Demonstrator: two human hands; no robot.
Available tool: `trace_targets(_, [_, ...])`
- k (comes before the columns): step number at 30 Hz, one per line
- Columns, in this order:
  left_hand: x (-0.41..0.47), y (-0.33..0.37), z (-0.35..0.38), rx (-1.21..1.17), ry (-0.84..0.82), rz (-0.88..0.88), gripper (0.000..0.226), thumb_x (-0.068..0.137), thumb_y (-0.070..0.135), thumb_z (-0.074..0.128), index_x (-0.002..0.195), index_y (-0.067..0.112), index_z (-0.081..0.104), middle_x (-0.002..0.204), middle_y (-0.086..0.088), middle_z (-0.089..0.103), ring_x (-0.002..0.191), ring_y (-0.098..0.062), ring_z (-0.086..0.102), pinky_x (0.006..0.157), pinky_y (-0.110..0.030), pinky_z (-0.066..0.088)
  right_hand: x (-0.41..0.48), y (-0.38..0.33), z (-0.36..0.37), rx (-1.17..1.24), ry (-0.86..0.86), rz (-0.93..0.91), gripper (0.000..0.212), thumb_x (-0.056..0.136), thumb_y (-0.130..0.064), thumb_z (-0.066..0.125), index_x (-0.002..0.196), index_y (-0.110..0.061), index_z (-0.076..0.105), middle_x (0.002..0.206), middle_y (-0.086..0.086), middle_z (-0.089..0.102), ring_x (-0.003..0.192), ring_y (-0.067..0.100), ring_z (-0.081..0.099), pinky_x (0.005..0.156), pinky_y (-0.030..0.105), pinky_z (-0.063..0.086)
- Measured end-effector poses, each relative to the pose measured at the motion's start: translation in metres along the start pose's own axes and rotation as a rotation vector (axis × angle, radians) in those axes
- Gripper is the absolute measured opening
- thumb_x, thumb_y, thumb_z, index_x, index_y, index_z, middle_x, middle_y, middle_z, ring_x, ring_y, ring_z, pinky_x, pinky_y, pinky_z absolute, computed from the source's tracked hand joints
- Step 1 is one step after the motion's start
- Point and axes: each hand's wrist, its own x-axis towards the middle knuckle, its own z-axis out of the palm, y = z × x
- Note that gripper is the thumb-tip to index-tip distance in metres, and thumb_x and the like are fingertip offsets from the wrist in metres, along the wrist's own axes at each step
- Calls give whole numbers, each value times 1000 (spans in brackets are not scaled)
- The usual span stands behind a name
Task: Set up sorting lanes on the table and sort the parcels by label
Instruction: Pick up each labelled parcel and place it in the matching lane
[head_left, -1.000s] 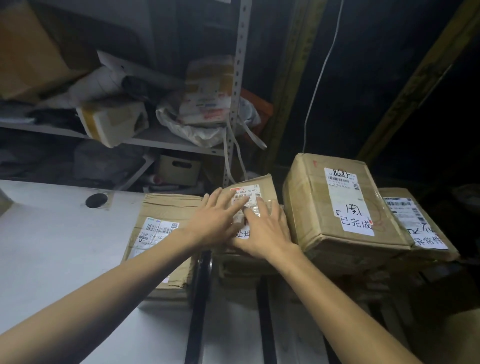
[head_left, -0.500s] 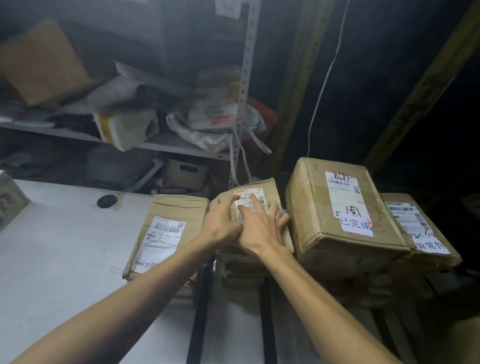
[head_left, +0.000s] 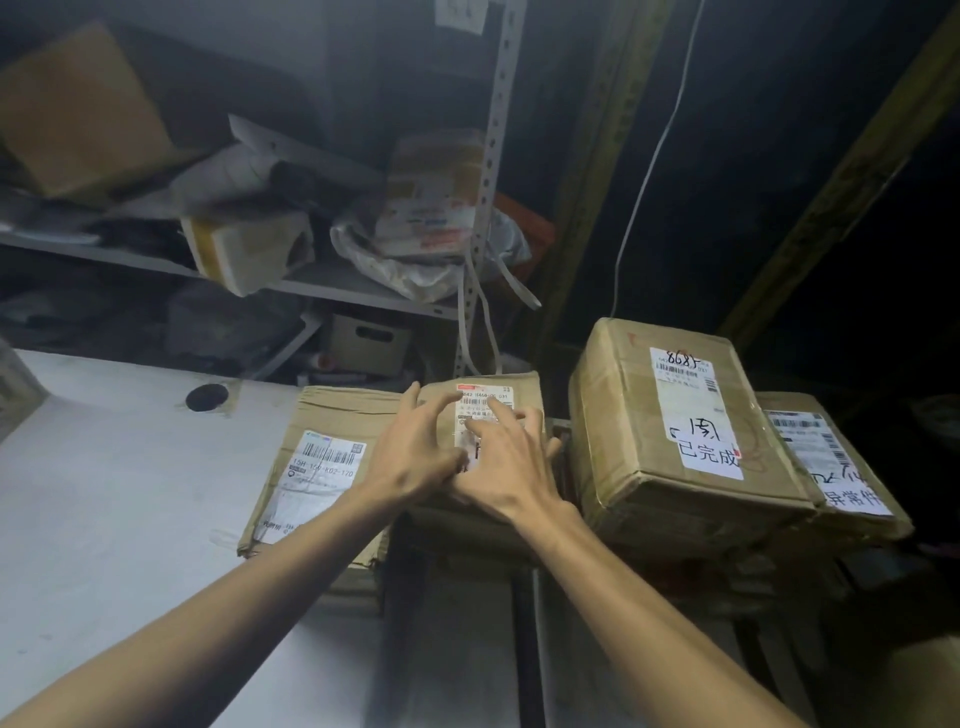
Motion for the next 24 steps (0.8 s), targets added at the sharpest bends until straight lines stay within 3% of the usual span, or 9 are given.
trace_targets(3, [3,-1,-3,-5,-16,-7,77,69,15,72,137,40,45,158,-11,27,149,-20,17,105,-35,38,1,1,3,1,36,-6,52,79,-46,66,126,-26,65,160,-2,33,135,27,27,100,53,31])
trace_targets(6, [1,3,7,27,-58,27,71,75,15,71,140,30,46,159,-13,22,148,-24,22,111,-36,35,0,11,1,-6,-12,37,56,78,-45,68,131,-26,61,159,-2,32,136,28,25,100,51,32])
trace_targets(11, [3,7,16,237,-110,95,55,84,28,64,137,28,51,145,-7,40,126,-32,47,104,-41,41,-1,23,2,-49,-98,48,69,81,-48,65,144,-28,44,158,-1,31,140,32,24,106,55,30])
trace_targets(17, [-4,6,5,367,-152,122,49,93,37,54,140,27,47,144,-5,41,131,-27,38,105,-39,38,-6,19,-1,-74,-113,19,64,87,-48,61,146,-30,42,160,1,29,144,35,22,115,58,19])
trace_targets(24, [-27,-8,-49,310,-7,151,42,97,35,49,137,23,52,141,-2,50,131,-21,44,107,-35,37,2,0,-21,263,69,-155,41,97,-35,59,137,-26,58,142,-6,57,134,19,45,108,31,34])
